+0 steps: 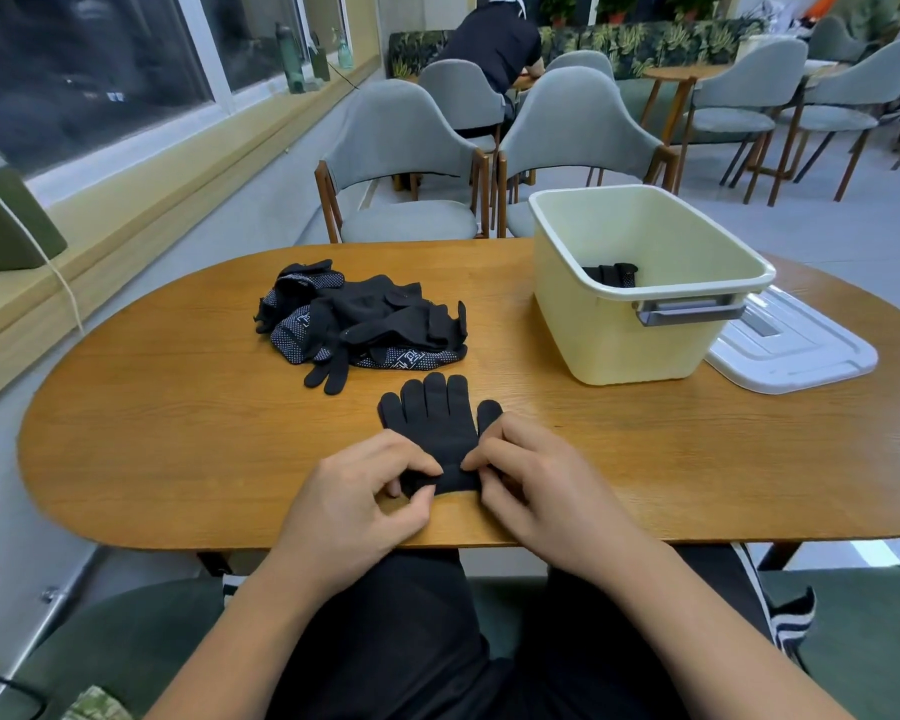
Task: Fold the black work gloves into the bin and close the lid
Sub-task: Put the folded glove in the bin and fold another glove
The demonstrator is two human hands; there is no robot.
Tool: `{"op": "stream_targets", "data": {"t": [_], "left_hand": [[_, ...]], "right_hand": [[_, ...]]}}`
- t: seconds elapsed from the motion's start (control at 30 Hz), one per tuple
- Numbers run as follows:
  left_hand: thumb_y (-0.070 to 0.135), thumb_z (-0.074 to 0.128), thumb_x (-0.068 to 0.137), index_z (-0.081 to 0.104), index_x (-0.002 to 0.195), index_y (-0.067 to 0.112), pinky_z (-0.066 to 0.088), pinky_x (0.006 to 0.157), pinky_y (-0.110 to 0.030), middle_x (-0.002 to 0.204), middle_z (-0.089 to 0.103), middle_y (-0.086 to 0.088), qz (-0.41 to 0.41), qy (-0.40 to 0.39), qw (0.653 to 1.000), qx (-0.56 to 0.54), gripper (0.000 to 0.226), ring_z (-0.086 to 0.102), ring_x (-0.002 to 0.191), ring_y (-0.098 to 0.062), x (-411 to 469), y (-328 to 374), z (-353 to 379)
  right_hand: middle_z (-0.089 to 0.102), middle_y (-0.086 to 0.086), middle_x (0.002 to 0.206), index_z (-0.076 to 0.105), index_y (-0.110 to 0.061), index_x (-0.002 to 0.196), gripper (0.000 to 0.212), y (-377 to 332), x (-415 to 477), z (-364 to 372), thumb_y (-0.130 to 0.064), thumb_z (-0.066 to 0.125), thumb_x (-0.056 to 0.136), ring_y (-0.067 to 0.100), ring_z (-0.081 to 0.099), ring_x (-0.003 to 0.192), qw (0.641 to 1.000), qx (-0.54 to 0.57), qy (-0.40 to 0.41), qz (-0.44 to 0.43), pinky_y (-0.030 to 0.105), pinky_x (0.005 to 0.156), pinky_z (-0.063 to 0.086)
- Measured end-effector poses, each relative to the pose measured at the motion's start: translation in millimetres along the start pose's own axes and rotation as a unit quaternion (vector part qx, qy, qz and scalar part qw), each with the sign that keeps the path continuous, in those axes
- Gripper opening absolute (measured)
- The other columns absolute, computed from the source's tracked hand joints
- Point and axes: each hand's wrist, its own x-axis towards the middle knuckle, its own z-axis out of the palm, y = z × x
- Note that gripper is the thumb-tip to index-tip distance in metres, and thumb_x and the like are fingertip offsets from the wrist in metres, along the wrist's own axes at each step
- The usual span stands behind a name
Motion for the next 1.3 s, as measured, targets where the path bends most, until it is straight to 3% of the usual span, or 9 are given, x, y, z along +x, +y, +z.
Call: {"op": "stream_targets", "data": {"t": [0.13, 0.3, 0.47, 0.67, 0.8, 0.93, 1.03, 1.17, 1.3], "left_hand": [[0.027, 0.085, 0.089, 0.072, 0.111, 0.037, 0.055, 0.077, -0.034, 0.108, 0.064, 0.023, -0.007, -0.017, 1.000, 0.018, 0.027, 0.063, 0.087, -0.012, 2, -1, 0], [0.033, 0.081, 0.092, 0.072, 0.112, 0.038, 0.054, 0.073, -0.033, 0.093, 0.061, 0.021, -0.020, 0.014, 0.999, 0.039, 0.022, 0.062, 0.083, -0.010, 0, -1, 3], [0.029, 0.080, 0.092, 0.070, 0.095, 0.037, 0.053, 0.071, -0.040, 0.088, 0.067, 0.011, -0.052, 0.020, 0.998, -0.002, 0.013, 0.063, 0.079, -0.017, 1, -3, 2], [0.031, 0.078, 0.094, 0.070, 0.086, 0.037, 0.050, 0.071, -0.030, 0.090, 0.062, 0.015, -0.076, 0.025, 0.997, 0.015, 0.013, 0.061, 0.083, -0.017, 6, -1, 2], [0.034, 0.075, 0.094, 0.069, 0.082, 0.038, 0.048, 0.068, -0.025, 0.092, 0.061, 0.014, -0.103, 0.040, 0.994, 0.018, 0.014, 0.060, 0.084, -0.016, 9, -2, 4], [0.038, 0.071, 0.095, 0.068, 0.082, 0.040, 0.052, 0.068, -0.031, 0.092, 0.061, 0.013, -0.115, 0.039, 0.992, 0.022, 0.014, 0.060, 0.084, -0.016, 11, -3, 6], [0.038, 0.070, 0.098, 0.069, 0.086, 0.041, 0.050, 0.070, -0.028, 0.095, 0.061, 0.015, -0.113, 0.038, 0.993, 0.025, 0.012, 0.060, 0.086, -0.015, 11, -1, 5], [0.027, 0.071, 0.101, 0.075, 0.106, 0.037, 0.052, 0.077, -0.022, 0.105, 0.061, 0.022, -0.071, 0.039, 0.997, 0.017, 0.012, 0.062, 0.097, -0.008, 7, 3, 1], [0.013, 0.072, 0.100, 0.078, 0.109, 0.032, 0.054, 0.080, -0.028, 0.107, 0.063, 0.023, -0.020, 0.034, 0.999, 0.037, 0.022, 0.064, 0.105, -0.009, 2, 3, 2]], "right_hand": [[0.054, -0.013, 0.111, 0.069, -0.028, 0.117, 0.024, -3, 0, -2, -0.036, 0.065, 0.095, 0.011, 0.057, 0.099, 1.000, -0.012, -0.018, 0.009, 0.037, 0.076, 0.054], [0.059, -0.015, 0.111, 0.069, -0.029, 0.117, 0.022, 0, 2, -1, -0.036, 0.068, 0.096, 0.009, 0.059, 0.102, 0.999, 0.011, -0.020, 0.022, 0.038, 0.080, 0.055], [0.064, -0.016, 0.097, 0.066, -0.035, 0.109, 0.014, -3, 3, -8, -0.030, 0.073, 0.097, 0.012, 0.060, 0.088, 0.995, 0.087, -0.022, 0.048, 0.032, 0.075, 0.051], [0.065, -0.014, 0.089, 0.072, -0.032, 0.097, 0.005, 0, 7, -7, -0.028, 0.075, 0.098, 0.011, 0.060, 0.089, 0.993, 0.102, -0.012, 0.067, 0.025, 0.075, 0.046], [0.062, -0.017, 0.090, 0.074, -0.032, 0.097, 0.006, 5, 8, -3, -0.034, 0.071, 0.102, 0.009, 0.056, 0.097, 0.993, 0.083, 0.001, 0.081, 0.029, 0.081, 0.047], [0.058, -0.016, 0.097, 0.073, -0.029, 0.100, 0.015, 7, 9, 1, -0.040, 0.064, 0.105, 0.008, 0.051, 0.103, 0.994, 0.051, 0.002, 0.097, 0.033, 0.085, 0.049], [0.055, -0.015, 0.100, 0.072, -0.027, 0.104, 0.018, 7, 11, 4, -0.040, 0.060, 0.106, 0.010, 0.051, 0.104, 0.996, 0.019, 0.006, 0.087, 0.037, 0.087, 0.052], [0.052, -0.013, 0.107, 0.069, -0.027, 0.113, 0.010, 5, 10, 4, -0.030, 0.060, 0.108, 0.015, 0.054, 0.106, 0.999, 0.011, 0.020, 0.048, 0.041, 0.084, 0.053], [0.055, -0.008, 0.110, 0.068, -0.025, 0.117, 0.014, 3, 6, 3, -0.019, 0.059, 0.108, 0.021, 0.057, 0.101, 1.000, -0.022, 0.022, -0.006, 0.044, 0.075, 0.053]]}}
